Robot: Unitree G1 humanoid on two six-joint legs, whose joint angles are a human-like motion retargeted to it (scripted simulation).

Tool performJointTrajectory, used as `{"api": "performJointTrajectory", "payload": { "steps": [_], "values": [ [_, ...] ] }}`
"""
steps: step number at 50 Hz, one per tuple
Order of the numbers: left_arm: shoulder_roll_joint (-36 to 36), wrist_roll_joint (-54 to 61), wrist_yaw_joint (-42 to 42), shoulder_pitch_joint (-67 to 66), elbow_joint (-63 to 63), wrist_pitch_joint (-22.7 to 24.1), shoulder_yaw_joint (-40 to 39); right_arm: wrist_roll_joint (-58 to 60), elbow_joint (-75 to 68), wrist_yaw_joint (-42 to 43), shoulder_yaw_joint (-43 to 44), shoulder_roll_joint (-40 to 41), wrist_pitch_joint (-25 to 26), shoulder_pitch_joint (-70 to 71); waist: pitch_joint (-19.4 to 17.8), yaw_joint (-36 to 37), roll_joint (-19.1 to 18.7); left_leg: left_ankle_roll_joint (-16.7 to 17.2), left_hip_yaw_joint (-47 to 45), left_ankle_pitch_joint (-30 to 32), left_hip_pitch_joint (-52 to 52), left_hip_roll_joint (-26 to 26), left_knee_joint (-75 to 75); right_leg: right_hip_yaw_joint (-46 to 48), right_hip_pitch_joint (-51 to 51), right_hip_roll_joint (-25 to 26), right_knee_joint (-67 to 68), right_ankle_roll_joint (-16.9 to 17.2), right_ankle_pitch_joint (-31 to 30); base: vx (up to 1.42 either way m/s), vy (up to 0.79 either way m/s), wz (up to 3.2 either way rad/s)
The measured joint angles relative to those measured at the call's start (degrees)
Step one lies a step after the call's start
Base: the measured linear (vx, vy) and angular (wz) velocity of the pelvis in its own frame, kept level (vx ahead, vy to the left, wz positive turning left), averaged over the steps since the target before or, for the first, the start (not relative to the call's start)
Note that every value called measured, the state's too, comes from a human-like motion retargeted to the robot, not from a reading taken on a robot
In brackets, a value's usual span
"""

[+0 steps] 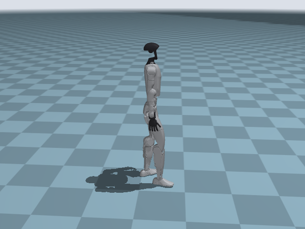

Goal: Kungfu

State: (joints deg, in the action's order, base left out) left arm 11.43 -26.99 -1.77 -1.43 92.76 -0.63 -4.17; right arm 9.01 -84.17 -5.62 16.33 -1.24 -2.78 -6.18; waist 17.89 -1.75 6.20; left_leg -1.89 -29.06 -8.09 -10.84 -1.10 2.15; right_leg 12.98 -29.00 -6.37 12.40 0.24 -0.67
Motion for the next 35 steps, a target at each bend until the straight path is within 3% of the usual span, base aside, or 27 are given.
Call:
{"api": "performJointTrajectory", "payload": {
  "steps": [7, 13, 18, 23, 29, 35],
  "values": [
    [0.4, -0.3, -0.7, 1.0, -0.2, 0.1, 0.2, -5.4, -1.1, 1.2, 1.6, -0.1, -2.9, 0.2, -1.7, -1.0, -0.7, 0.7, 2.1, -0.1, 2.3, 0.2, 0.1, 2.7, -1.0, -4.9, -7.5, 1.6, -9.2, 0.11, -0.1, 0.29],
    [0.9, 0.1, -1.9, 1.6, -0.9, 0.6, 0.0, -8.8, -2.4, 4.3, 2.2, 0.1, -5.1, 0.1, -1.6, -0.1, 0.5, 1.9, 2.6, -0.8, 3.9, -0.3, 0.2, 3.4, -1.0, -8.3, -7.1, 8.3, -15.3, 0.17, -0.22, 0.16],
    [1.3, 1.1, -3.4, 1.2, -0.5, 0.8, -0.5, -8.7, -3.0, 4.2, 2.1, 0.3, -4.3, -0.1, -0.3, 0.2, -1.6, 4.1, 4.1, -1.2, 4.4, 3.4, 0.7, 9.7, 2.0, -5.7, -7.6, -0.3, -8.1, 0.23, -0.33, 0.21],
    [-0.4, 4.2, -3.4, 2.3, 1.6, -0.7, 2.2, -3.6, -1.1, 2.1, 1.8, -0.4, -1.2, -0.9, 2.9, 2.6, -2.0, 7.1, 4.7, -0.3, 2.4, 5.8, 1.5, 6.2, 0.7, -3.2, -7.5, -1.1, -4.1, 0.2, -0.33, 0.21],
    [-5.4, 7.3, 2.9, 3.5, -0.6, 0.8, 10.1, 2.7, 4.6, -0.9, -2.7, -5.0, 2.1, -0.1, -1.1, 1.6, -6.9, 10.7, 8.2, 1.3, 2.9, 9.1, 3.4, 5.9, 4.2, -0.1, -7.9, -2.1, -0.5, 0.0, -0.12, 0.41],
    [-6.0, -6.8, 6.6, 6.0, -3.1, 1.2, 18.4, 4.3, 6.3, -4.2, -8.7, -11.3, 2.8, 2.6, -4.3, -0.2, -9.1, 14.1, 11.9, 3.3, 0.8, 10.5, 7.3, 5.7, 5.6, -0.1, -7.7, -1.6, 1.8, -0.08, -0.08, 0.45]
  ]
}}
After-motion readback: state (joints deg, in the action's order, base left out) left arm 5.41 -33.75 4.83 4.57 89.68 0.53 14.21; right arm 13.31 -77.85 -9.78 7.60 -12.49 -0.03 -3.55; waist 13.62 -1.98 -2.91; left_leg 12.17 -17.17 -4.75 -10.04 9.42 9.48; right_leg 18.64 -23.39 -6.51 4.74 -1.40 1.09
